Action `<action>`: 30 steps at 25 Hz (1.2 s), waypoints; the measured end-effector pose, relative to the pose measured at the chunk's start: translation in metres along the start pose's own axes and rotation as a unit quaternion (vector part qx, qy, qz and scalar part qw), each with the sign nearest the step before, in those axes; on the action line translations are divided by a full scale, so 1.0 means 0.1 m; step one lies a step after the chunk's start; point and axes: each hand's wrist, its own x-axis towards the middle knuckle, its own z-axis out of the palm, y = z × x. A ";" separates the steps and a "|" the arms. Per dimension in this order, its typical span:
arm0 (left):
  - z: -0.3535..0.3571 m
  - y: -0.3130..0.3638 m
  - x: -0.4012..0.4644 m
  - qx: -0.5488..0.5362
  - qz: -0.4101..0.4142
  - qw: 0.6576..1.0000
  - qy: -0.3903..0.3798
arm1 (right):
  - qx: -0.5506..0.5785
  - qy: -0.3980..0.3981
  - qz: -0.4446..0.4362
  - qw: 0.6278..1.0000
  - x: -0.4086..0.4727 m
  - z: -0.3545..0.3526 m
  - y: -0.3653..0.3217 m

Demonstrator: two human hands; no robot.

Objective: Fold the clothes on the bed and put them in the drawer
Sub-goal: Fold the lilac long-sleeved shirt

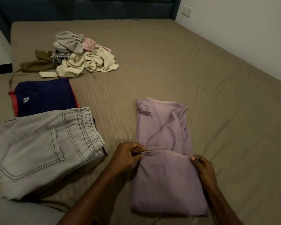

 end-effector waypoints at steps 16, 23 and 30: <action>-0.22 0.31 0.26 -0.116 -0.049 0.983 -0.133 | 0.051 -0.002 0.027 0.998 0.05 0.01 0.10; -0.24 0.03 0.17 -0.074 -0.054 0.990 -0.103 | 0.037 0.005 0.028 0.999 0.04 0.02 0.09; -0.32 0.05 0.20 -0.064 -0.026 0.995 -0.070 | 0.044 0.011 0.039 0.998 0.05 0.02 0.10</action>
